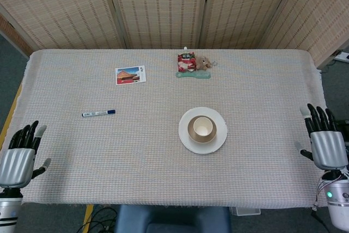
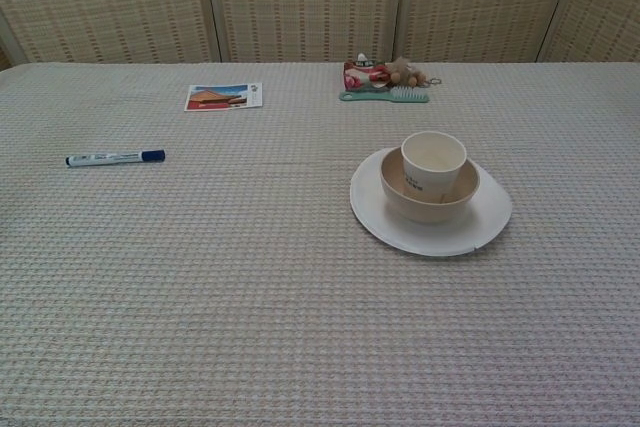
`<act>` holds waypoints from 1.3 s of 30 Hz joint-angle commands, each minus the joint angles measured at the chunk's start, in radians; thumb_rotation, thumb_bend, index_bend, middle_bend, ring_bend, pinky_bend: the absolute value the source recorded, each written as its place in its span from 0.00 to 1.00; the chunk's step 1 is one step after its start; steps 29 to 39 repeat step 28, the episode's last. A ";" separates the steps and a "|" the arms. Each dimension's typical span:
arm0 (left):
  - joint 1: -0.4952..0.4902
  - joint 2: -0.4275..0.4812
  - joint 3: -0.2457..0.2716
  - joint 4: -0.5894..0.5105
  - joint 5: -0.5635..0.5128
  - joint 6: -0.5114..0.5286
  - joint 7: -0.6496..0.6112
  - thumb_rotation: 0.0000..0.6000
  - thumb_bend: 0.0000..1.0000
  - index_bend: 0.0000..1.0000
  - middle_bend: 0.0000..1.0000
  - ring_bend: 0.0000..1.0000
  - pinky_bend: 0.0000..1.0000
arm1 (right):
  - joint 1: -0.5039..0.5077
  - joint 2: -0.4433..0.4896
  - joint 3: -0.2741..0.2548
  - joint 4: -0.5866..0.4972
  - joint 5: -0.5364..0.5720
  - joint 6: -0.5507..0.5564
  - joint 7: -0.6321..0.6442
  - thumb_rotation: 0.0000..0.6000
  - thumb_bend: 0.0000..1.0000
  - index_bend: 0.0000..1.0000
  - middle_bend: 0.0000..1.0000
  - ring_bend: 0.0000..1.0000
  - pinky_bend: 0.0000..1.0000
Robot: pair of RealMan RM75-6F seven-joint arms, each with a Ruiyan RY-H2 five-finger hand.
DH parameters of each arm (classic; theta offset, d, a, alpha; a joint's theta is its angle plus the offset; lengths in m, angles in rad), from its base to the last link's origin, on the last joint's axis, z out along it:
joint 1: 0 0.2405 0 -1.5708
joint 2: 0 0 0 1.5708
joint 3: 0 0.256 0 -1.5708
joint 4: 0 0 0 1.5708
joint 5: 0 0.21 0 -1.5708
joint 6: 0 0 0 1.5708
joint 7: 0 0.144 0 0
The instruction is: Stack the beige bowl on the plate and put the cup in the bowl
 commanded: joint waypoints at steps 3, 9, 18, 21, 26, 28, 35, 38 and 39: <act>0.025 -0.053 0.019 0.123 0.028 0.016 -0.068 1.00 0.30 0.00 0.00 0.00 0.14 | -0.024 -0.077 0.023 0.106 -0.040 0.009 -0.021 1.00 0.20 0.00 0.00 0.00 0.00; 0.049 -0.103 0.014 0.209 0.022 0.041 -0.107 1.00 0.30 0.00 0.00 0.00 0.14 | -0.041 -0.074 0.046 0.108 -0.044 -0.012 0.004 1.00 0.20 0.00 0.00 0.00 0.00; 0.055 -0.134 0.021 0.245 0.045 0.038 -0.120 1.00 0.29 0.00 0.00 0.00 0.14 | -0.072 -0.046 0.067 0.068 -0.065 -0.017 0.027 1.00 0.20 0.00 0.00 0.00 0.00; 0.052 -0.138 0.016 0.246 0.042 0.028 -0.119 1.00 0.30 0.00 0.00 0.00 0.14 | -0.074 -0.047 0.066 0.070 -0.075 -0.034 0.024 1.00 0.20 0.00 0.00 0.00 0.00; 0.039 -0.144 0.009 0.254 0.049 0.012 -0.126 1.00 0.30 0.00 0.00 0.00 0.14 | -0.086 -0.040 0.064 0.067 -0.083 -0.052 0.027 1.00 0.20 0.00 0.00 0.00 0.00; 0.036 -0.146 0.010 0.257 0.054 0.006 -0.127 1.00 0.30 0.00 0.00 0.00 0.14 | -0.093 -0.036 0.069 0.064 -0.080 -0.054 0.030 1.00 0.20 0.00 0.00 0.00 0.00; 0.036 -0.146 0.010 0.257 0.054 0.006 -0.127 1.00 0.30 0.00 0.00 0.00 0.14 | -0.093 -0.036 0.069 0.064 -0.080 -0.054 0.030 1.00 0.20 0.00 0.00 0.00 0.00; 0.036 -0.146 0.010 0.257 0.054 0.006 -0.127 1.00 0.30 0.00 0.00 0.00 0.14 | -0.093 -0.036 0.069 0.064 -0.080 -0.054 0.030 1.00 0.20 0.00 0.00 0.00 0.00; 0.036 -0.146 0.010 0.257 0.054 0.006 -0.127 1.00 0.30 0.00 0.00 0.00 0.14 | -0.093 -0.036 0.069 0.064 -0.080 -0.054 0.030 1.00 0.20 0.00 0.00 0.00 0.00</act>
